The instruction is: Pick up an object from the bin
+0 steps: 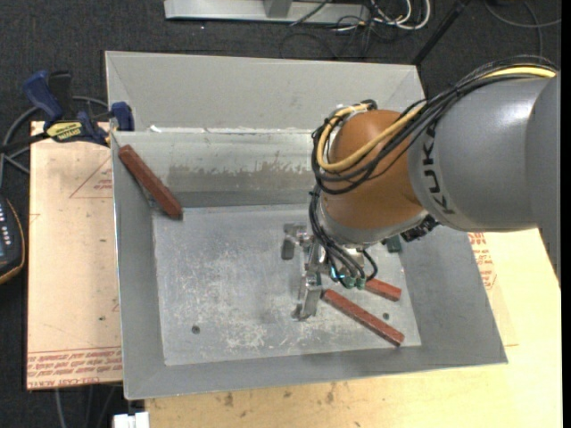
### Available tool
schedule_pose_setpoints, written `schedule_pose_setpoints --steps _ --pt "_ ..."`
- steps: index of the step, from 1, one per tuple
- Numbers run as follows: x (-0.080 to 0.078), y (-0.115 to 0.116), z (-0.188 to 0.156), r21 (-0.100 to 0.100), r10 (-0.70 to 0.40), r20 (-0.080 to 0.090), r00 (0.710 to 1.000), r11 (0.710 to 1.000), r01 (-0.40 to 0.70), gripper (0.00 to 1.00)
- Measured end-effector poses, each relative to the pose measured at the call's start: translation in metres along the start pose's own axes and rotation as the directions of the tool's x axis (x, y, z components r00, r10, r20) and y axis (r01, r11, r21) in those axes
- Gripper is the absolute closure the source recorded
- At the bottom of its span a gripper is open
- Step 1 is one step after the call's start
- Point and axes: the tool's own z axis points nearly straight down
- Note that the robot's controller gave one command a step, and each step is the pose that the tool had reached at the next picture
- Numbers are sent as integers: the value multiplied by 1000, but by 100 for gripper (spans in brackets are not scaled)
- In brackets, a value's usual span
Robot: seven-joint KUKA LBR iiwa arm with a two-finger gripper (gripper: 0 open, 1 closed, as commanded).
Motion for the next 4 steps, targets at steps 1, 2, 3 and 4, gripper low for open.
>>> schedule_pose_setpoints --steps 1,2,3,4 --pt "7 -57 79 2 -199 4 980 980 199 0" --pt "-35 -108 73 5 -178 14 984 984 178 0" --pt "-13 -167 65 4 -331 7 944 944 331 0" --pt "24 -202 72 0 -88 7 996 996 88 0"
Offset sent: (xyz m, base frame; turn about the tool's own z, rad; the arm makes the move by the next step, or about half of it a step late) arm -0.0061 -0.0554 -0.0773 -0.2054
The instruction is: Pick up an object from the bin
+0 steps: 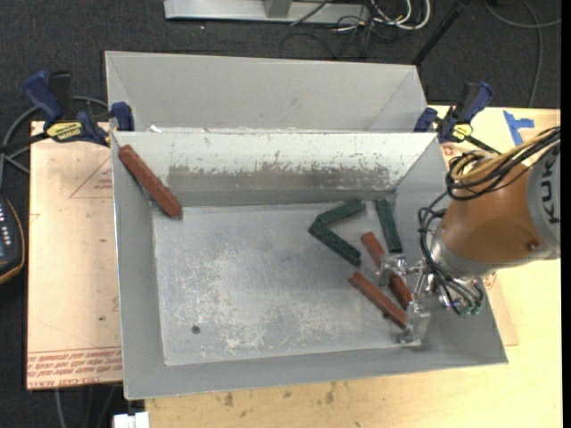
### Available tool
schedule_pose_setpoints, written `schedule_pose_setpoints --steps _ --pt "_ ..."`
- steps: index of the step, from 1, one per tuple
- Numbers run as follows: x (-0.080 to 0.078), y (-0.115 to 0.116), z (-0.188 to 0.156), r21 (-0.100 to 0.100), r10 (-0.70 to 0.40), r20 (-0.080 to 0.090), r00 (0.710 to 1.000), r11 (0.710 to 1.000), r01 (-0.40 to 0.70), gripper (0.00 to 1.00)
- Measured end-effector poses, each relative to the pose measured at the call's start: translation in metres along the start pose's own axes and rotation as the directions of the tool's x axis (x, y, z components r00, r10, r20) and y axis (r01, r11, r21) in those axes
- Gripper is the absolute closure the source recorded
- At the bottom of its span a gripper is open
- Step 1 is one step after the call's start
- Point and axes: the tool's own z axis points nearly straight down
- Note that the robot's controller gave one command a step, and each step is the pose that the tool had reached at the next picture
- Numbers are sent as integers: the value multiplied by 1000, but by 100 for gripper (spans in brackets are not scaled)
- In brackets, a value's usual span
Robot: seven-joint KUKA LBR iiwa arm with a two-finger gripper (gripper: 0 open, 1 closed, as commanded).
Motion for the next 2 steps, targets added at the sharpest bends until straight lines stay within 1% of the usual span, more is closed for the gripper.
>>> schedule_pose_setpoints --steps 1,2 --pt "-1 1 0 -1 -2 2 1000 1000 2 100" --pt "-35 13 -13 3 -606 5 795 795 606 100"
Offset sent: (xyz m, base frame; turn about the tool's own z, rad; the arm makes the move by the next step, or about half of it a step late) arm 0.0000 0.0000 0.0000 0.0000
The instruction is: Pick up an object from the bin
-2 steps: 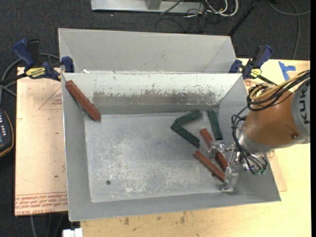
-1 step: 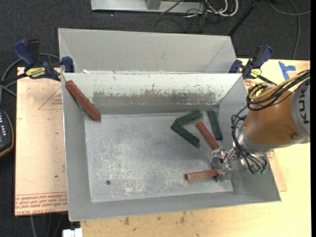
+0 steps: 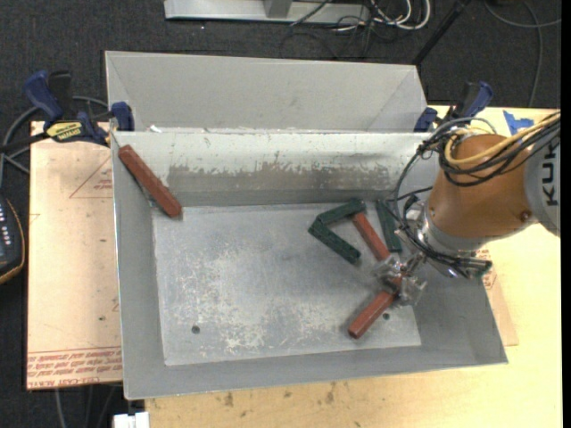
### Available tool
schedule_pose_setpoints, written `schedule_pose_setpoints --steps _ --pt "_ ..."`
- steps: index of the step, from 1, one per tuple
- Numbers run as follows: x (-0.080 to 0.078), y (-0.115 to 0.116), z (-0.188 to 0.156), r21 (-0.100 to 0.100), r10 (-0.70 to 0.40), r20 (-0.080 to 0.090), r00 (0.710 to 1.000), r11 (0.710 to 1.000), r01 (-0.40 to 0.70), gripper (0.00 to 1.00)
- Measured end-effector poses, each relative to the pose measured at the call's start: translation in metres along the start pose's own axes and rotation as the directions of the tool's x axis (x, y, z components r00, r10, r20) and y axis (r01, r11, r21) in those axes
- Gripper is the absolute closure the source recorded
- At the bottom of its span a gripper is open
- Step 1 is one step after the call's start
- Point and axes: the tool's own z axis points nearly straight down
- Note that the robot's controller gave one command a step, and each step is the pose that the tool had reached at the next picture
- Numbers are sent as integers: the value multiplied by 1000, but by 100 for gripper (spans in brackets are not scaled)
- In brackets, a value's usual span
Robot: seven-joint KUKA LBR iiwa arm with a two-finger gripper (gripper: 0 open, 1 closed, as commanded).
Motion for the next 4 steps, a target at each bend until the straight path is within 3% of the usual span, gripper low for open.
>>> schedule_pose_setpoints --steps 1,2,3,4 --pt "11 -7 7 13 -576 6 817 817 576 100" --pt "-1 0 11 30 -942 0 337 336 941 100" --pt "22 4 -30 3 -943 -1 332 332 943 100" --pt "24 1 -126 3 -940 -3 342 342 940 100"
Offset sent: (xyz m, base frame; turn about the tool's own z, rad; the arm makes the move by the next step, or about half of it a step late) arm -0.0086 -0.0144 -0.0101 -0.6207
